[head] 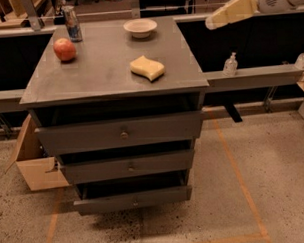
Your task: Move sponge near paper bowl
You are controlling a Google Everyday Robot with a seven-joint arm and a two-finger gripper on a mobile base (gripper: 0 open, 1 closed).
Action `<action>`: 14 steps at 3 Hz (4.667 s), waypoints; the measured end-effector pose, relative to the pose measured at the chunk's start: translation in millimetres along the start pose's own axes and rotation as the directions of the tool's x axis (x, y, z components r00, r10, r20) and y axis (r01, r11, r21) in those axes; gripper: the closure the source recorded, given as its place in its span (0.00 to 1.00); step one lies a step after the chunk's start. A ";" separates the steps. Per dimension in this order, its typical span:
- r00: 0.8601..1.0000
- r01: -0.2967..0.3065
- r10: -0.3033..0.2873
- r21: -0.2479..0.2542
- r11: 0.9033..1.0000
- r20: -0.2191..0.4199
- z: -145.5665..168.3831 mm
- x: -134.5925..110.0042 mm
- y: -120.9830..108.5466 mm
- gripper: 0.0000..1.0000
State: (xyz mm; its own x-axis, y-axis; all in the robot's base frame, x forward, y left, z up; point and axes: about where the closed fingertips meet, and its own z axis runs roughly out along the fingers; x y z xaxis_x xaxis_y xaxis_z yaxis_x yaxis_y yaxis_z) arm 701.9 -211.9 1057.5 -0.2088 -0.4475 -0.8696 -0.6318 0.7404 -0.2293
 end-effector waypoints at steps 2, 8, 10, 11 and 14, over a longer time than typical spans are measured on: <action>0.986 0.154 -0.152 0.027 0.988 -0.075 68.8 -24.9 10.4 0.00; 0.987 -0.137 0.137 -0.006 0.990 0.080 176.2 28.8 140.5 0.00; 0.992 -0.091 0.095 -0.049 0.995 0.080 209.8 59.1 154.4 0.00; 0.992 -0.084 0.089 -0.067 0.994 0.092 221.2 68.0 147.8 0.00; 0.989 -0.087 0.098 -0.103 0.991 0.110 265.7 78.4 129.5 0.41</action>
Offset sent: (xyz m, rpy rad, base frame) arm 0.0373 0.0334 -0.0063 -0.1153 -0.0296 0.0054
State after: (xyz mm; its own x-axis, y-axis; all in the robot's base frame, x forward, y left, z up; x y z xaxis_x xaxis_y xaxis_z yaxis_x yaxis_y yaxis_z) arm 802.0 -17.8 843.4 -0.1863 -0.3147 -0.9307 -0.6846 0.7211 -0.1068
